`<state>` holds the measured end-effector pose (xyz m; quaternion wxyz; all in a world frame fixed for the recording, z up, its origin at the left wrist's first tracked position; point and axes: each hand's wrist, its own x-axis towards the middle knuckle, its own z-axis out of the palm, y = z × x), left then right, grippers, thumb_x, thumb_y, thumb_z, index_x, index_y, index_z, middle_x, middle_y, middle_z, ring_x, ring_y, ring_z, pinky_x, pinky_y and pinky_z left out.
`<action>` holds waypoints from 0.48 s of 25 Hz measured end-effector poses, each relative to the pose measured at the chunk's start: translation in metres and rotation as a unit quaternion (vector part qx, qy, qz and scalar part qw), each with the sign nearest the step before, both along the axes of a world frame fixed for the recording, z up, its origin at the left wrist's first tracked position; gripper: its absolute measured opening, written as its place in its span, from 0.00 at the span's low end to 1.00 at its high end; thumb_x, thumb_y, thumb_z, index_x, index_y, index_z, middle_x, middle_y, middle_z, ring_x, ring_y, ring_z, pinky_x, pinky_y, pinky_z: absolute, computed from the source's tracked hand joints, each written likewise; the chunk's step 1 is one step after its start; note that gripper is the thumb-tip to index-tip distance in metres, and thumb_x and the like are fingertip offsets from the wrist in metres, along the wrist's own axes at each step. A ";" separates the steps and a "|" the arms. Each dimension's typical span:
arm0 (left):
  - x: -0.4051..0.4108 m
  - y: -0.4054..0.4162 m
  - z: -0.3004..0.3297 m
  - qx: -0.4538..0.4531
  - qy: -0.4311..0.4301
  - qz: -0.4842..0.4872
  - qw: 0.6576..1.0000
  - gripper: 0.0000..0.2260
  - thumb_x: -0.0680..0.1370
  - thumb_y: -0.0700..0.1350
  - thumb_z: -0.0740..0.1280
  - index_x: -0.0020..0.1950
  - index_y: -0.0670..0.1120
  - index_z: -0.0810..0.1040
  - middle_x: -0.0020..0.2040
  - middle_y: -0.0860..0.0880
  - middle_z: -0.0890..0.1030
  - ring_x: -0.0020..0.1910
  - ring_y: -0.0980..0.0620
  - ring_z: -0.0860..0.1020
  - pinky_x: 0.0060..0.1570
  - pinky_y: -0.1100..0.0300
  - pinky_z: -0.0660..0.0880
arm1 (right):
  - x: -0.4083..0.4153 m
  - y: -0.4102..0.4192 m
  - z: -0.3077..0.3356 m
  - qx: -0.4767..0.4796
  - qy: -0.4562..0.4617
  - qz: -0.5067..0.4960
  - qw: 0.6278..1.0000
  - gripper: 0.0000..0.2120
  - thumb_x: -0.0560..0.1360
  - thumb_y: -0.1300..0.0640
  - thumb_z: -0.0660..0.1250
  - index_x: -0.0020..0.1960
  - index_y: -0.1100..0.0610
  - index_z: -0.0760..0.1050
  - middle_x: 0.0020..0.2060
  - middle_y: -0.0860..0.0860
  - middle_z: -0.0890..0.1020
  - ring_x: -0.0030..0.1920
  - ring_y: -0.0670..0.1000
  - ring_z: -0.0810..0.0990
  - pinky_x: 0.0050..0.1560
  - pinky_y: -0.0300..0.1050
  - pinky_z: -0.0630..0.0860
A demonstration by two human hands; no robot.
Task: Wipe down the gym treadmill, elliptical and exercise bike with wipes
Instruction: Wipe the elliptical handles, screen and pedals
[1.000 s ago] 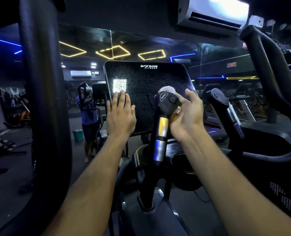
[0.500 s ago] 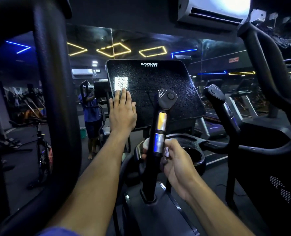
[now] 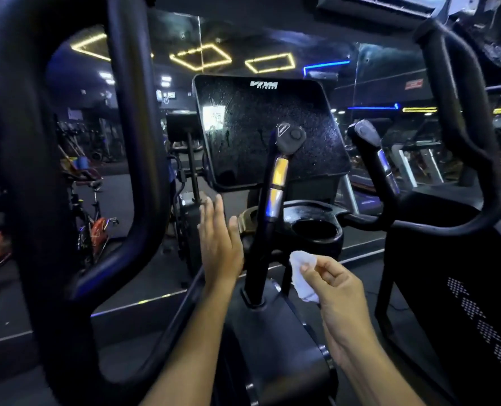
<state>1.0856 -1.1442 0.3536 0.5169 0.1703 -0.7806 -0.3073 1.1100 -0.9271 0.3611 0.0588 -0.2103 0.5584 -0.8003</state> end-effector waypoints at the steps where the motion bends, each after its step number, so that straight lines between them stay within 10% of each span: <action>1: 0.017 0.004 -0.016 0.043 0.007 -0.017 0.999 0.24 0.85 0.50 0.55 0.82 0.49 0.59 0.83 0.49 0.57 0.82 0.52 0.53 0.80 0.53 0.50 | 0.005 -0.003 -0.009 0.007 0.002 -0.005 1.000 0.04 0.76 0.63 0.71 0.47 0.56 0.84 0.41 0.51 0.86 0.42 0.46 0.82 0.45 0.40 0.76; 6: 0.111 0.030 -0.102 0.131 -0.066 -0.140 0.979 0.24 0.82 0.58 0.57 0.79 0.60 0.63 0.79 0.59 0.64 0.77 0.64 0.61 0.76 0.62 0.58 | 0.043 -0.023 -0.050 0.047 0.019 0.019 0.999 0.03 0.77 0.62 0.72 0.48 0.56 0.82 0.40 0.54 0.86 0.40 0.49 0.82 0.43 0.52 0.79; 12: 0.229 0.017 -0.183 0.203 -0.209 -0.268 0.918 0.16 0.85 0.52 0.62 0.73 0.60 0.72 0.70 0.62 0.76 0.69 0.64 0.73 0.72 0.58 0.69 | 0.099 -0.039 -0.100 0.127 0.027 0.033 0.991 0.03 0.77 0.62 0.71 0.48 0.56 0.84 0.42 0.53 0.87 0.43 0.50 0.85 0.45 0.39 0.79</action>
